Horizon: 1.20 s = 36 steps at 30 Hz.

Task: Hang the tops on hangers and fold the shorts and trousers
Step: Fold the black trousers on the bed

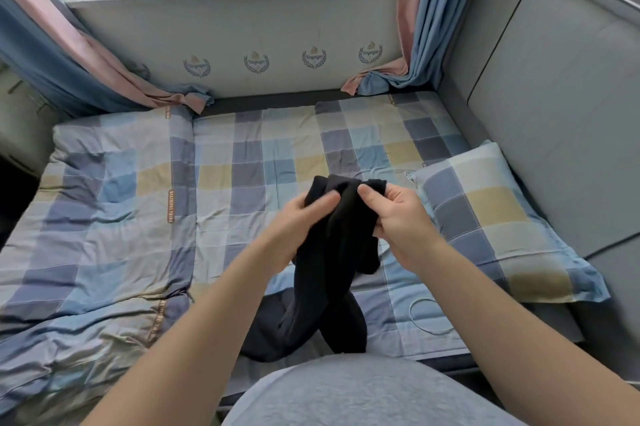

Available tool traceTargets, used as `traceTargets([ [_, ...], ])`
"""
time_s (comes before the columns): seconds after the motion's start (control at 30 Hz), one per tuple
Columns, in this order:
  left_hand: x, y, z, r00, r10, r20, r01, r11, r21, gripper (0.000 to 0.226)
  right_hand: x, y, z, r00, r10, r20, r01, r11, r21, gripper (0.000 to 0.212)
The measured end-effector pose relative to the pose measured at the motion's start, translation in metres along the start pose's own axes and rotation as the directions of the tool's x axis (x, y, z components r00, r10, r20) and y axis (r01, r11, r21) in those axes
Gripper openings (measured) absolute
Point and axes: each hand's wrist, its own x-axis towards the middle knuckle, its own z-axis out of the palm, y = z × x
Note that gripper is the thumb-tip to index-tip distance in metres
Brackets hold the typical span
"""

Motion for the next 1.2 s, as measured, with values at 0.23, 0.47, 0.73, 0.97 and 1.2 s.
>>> traceTargets([
  [0.23,0.002,-0.054,0.014,1.0,-0.016,-0.001,0.015,0.951,0.308,0.021,0.005,-0.025,-0.011,0.998,-0.044,-0.043,0.046,0.998,0.045,0.022],
  [0.47,-0.001,-0.038,0.013,0.994,0.021,-0.111,-0.001,0.984,0.179,0.009,0.013,-0.01,-0.029,0.995,0.059,0.079,-0.057,0.998,-0.017,0.022],
  [0.73,-0.003,0.003,0.013,0.975,0.133,-0.177,-0.133,0.991,0.011,0.016,-0.005,0.049,-0.033,0.937,0.219,0.272,-0.185,0.972,-0.144,0.058],
  [0.97,-0.002,0.035,0.01,0.97,0.085,-0.228,-0.126,0.977,-0.171,0.021,-0.003,0.091,-0.017,0.928,0.274,0.253,-0.123,0.866,-0.485,0.021],
  [1.2,0.007,0.038,-0.008,0.966,0.079,-0.246,-0.142,0.957,-0.253,0.041,0.009,0.086,-0.018,0.977,0.185,0.106,-0.12,0.888,-0.445,0.021],
])
